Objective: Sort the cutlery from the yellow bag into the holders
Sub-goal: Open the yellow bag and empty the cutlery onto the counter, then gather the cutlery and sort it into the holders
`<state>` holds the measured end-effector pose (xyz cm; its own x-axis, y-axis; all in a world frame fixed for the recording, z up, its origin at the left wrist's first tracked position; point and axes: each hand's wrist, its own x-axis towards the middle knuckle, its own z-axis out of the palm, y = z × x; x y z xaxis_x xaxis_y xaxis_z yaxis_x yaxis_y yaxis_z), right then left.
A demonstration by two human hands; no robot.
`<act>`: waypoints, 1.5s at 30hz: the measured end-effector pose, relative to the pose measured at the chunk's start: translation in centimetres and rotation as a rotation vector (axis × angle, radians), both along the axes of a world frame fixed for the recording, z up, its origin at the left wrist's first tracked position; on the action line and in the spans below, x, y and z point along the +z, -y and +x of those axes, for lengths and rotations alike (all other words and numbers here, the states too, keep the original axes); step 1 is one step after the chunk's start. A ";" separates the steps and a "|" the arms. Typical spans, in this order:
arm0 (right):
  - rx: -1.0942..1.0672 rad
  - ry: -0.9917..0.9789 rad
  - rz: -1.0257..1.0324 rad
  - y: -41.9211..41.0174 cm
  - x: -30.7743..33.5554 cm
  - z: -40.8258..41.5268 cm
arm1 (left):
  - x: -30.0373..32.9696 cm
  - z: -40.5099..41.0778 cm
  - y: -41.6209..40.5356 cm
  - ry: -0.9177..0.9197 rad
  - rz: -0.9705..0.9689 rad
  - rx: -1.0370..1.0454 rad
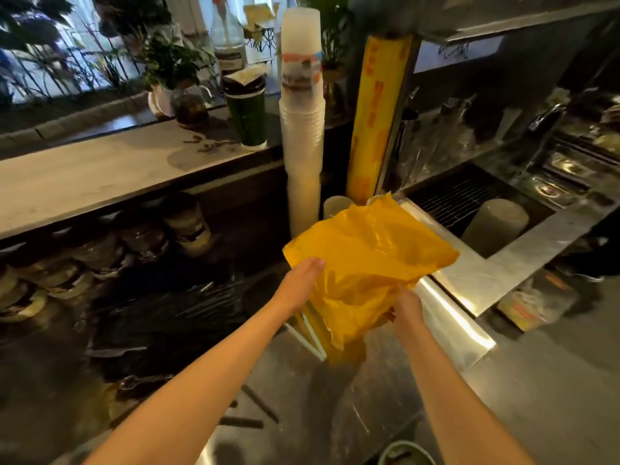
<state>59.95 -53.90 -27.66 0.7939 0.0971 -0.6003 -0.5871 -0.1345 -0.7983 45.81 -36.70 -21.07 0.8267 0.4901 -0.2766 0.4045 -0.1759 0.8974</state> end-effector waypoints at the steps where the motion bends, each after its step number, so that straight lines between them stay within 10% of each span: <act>1: -0.005 0.041 -0.104 -0.1 0.6 -0.3 | -0.5 0.1 -0.1 -0.020 -0.065 -0.015; 4: -0.132 0.238 -0.360 0.0 3.5 -1.4 | -1.7 -0.2 -0.6 -0.057 -0.126 0.001; 8: -0.114 0.450 -0.169 -1.6 7.3 -3.6 | -1.1 -0.9 -1.2 0.049 -0.214 0.079; 19: 0.238 0.242 0.342 -11.9 7.5 -12.3 | 0.9 -7.4 -5.0 0.223 -0.308 0.364; 25: 0.513 0.072 0.103 -15.9 1.8 -19.0 | -4.0 -15.7 -8.6 0.157 -0.272 0.567; 37: 1.347 0.675 -0.356 -20.9 -6.7 -27.0 | -13.0 -28.3 -11.9 -0.001 0.115 0.575; 45: 1.152 0.976 -0.495 -23.5 -8.3 -27.4 | -15.1 -28.9 -13.2 0.052 0.009 0.508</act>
<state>32.53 -30.38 -35.94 0.5195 0.8508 -0.0793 0.6976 -0.4759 -0.5356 16.86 -23.52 -36.19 0.4961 0.8357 -0.2355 0.3958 0.0238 0.9180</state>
